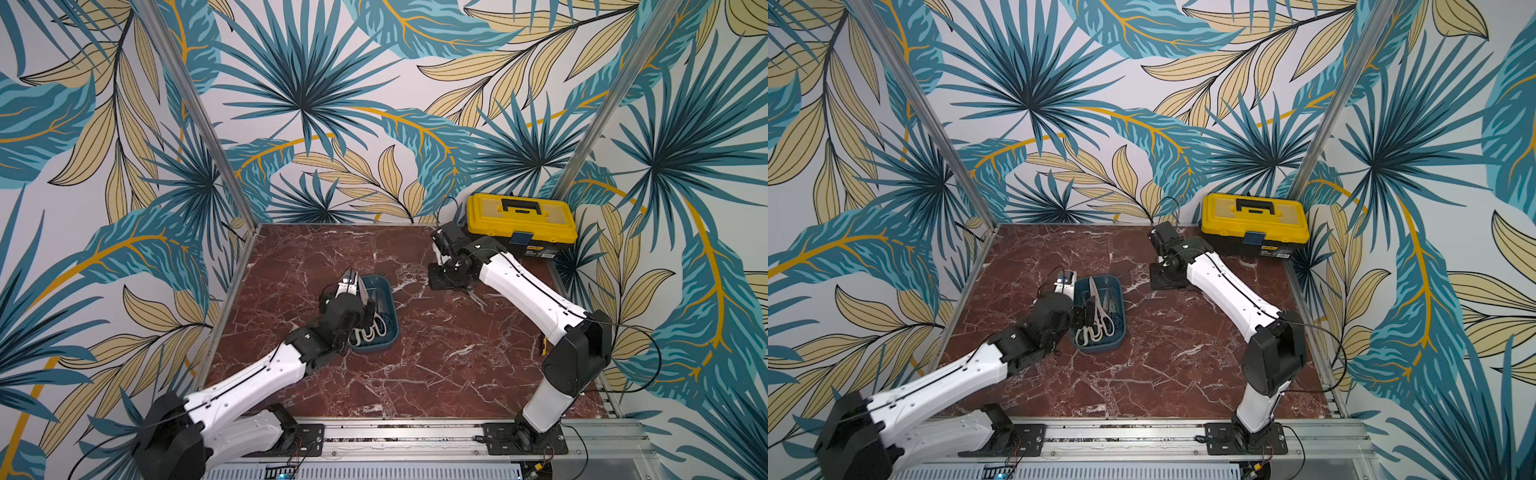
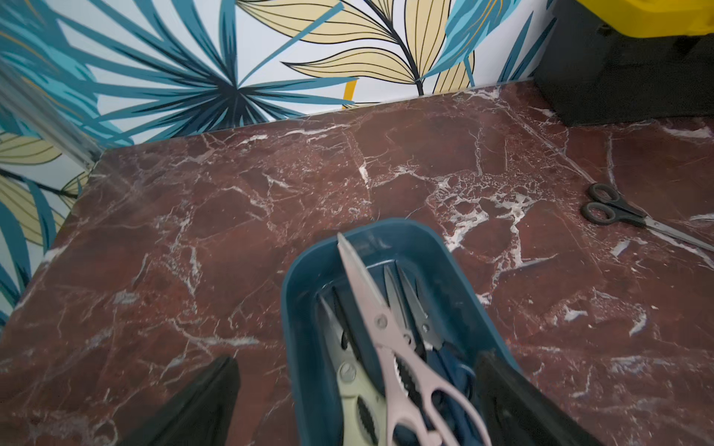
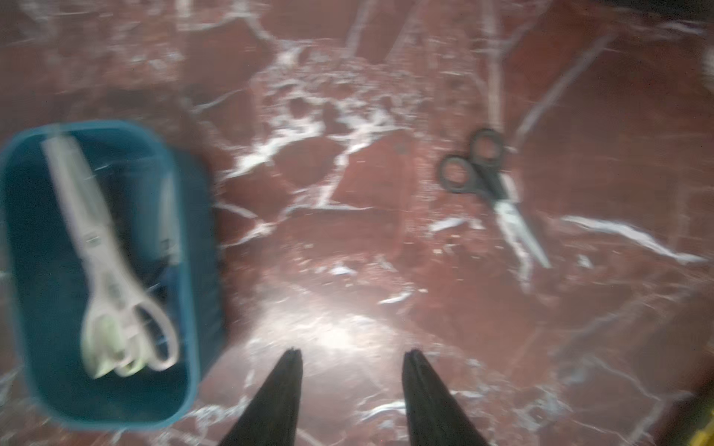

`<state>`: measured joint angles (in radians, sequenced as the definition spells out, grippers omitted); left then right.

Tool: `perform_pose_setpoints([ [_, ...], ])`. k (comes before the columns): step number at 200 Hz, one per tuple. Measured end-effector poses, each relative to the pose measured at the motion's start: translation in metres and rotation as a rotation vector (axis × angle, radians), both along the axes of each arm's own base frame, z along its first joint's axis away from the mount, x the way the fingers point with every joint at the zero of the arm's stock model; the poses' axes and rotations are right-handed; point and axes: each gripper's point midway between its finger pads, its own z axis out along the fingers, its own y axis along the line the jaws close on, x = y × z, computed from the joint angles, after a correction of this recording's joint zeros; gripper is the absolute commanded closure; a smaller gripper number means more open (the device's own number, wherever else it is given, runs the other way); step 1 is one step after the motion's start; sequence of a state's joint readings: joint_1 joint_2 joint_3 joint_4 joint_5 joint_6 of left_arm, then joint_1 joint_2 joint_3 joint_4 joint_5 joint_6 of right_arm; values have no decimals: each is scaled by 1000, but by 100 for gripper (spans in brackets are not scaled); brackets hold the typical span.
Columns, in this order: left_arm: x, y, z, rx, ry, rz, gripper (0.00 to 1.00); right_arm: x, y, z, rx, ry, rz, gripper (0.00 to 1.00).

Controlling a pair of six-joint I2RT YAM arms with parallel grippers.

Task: Put the scissors into the storage box
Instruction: Adjust the scissors in the storage box.

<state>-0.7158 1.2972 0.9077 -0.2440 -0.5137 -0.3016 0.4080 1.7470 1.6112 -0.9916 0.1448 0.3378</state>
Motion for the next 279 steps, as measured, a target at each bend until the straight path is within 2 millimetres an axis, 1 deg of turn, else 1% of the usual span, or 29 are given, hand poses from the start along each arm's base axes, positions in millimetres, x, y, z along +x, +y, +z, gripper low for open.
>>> perform_pose_setpoints([
  [12, 19, -7, -7, -12, 45, 7, 0, 8, -33, -7, -53, 14, -63, 51],
  [19, 27, -4, -15, -27, 75, 19, 0, 12, -49, -11, -71, 18, -97, 51],
  [33, 39, 13, -43, -54, 158, 71, 0, 17, -78, -19, -87, 37, -161, 51],
  [42, 44, 24, -60, -57, 207, 102, 0, 18, -98, -24, -98, 52, -209, 51],
  [53, 47, 32, -78, -54, 259, 123, 0, 17, -125, -32, -118, 69, -275, 51],
  [61, 46, 32, -90, -46, 296, 121, 0, 13, -144, -39, -133, 85, -324, 50],
  [71, 43, 28, -103, -36, 348, 103, 0, 5, -169, -48, -144, 112, -394, 51],
  [77, 43, 26, -108, -26, 366, 97, 0, 1, -181, -53, -146, 127, -431, 51],
  [84, 45, 23, -110, -23, 374, 91, 0, -8, -199, -61, -146, 151, -485, 51],
  [98, 46, 14, -114, -48, 391, 59, 1, -22, -226, -73, -138, 186, -570, 52],
  [109, 45, 10, -119, -56, 408, 42, 4, -29, -237, -81, -128, 200, -608, 53],
  [122, 47, 5, -125, -59, 429, 25, 6, -30, -236, -88, -99, 208, -608, 53],
  [141, 48, -1, -137, -62, 465, 4, 15, -23, -216, -96, -30, 200, -553, 53],
  [155, 45, -5, -145, -70, 493, -9, 16, -16, -202, -96, 2, 186, -507, 54],
  [168, 43, -7, -150, -79, 511, -16, 24, -8, -189, -95, 23, 172, -461, 54],
  [175, 42, -9, -150, -85, 515, -20, 26, -4, -183, -95, 31, 167, -438, 54],
  [199, 40, -13, -148, -101, 517, -27, 28, 15, -159, -99, 48, 162, -341, 54],
  [220, 37, -15, -145, -99, 519, -38, 25, 34, -135, -102, 58, 151, -237, 54],
  [233, 33, -15, -141, -94, 520, -45, 19, 44, -116, -101, 65, 142, -164, 55],
  [243, 31, -16, -134, -95, 514, -51, 9, 52, -104, -100, 68, 130, -115, 56],
  [247, 30, -16, -130, -98, 509, -54, 7, 55, -99, -100, 69, 125, -94, 56],
  [261, 29, -19, -112, -118, 475, -70, 2, 66, -87, -99, 70, 111, -36, 56],
  [279, 28, -22, -75, -160, 398, -102, 0, 80, -80, -101, 74, 98, 25, 57],
])
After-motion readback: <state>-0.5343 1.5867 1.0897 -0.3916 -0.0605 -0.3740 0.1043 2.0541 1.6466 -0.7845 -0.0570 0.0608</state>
